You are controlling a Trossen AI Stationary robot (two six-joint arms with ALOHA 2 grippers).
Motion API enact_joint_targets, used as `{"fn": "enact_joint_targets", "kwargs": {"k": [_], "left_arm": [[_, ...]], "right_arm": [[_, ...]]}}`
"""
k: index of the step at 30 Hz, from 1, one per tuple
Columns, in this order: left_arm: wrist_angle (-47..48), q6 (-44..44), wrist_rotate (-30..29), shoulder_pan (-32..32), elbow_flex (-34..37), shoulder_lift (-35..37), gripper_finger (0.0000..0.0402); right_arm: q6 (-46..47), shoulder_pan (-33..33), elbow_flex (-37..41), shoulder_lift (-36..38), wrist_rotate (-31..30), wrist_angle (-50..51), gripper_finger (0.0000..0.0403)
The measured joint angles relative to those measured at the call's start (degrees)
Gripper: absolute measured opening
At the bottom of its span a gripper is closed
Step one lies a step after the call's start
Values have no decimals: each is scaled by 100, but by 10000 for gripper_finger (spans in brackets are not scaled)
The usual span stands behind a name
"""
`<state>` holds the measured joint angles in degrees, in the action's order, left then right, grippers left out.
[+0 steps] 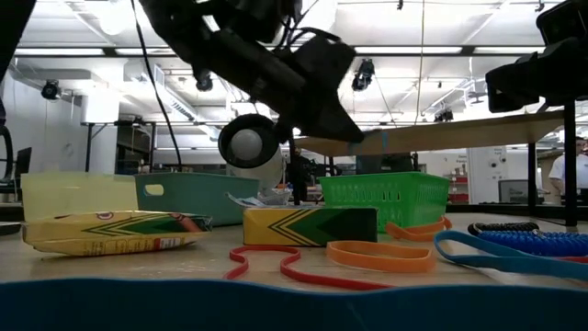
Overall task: Pick & Place Office Desk Supplies
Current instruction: Put the left blue rubber band into the green bin
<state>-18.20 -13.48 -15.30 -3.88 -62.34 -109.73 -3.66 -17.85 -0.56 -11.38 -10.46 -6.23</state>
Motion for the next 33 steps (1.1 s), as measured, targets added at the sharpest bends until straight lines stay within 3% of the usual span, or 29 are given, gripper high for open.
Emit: {"fn": "enact_joint_targets", "kwargs": {"k": [9, 19, 33], "left_arm": [[88, 1, 246, -16, -27, -262, 1], [910, -32, 646, -16, -27, -273, 5], [752, -15, 742, -16, -33, -273, 124]], "right_arm": [[2, 0, 0, -4, 0, 1, 8], [2, 0, 0, -4, 0, 1, 8], [2, 1, 0, -4, -1, 1, 8]]}}
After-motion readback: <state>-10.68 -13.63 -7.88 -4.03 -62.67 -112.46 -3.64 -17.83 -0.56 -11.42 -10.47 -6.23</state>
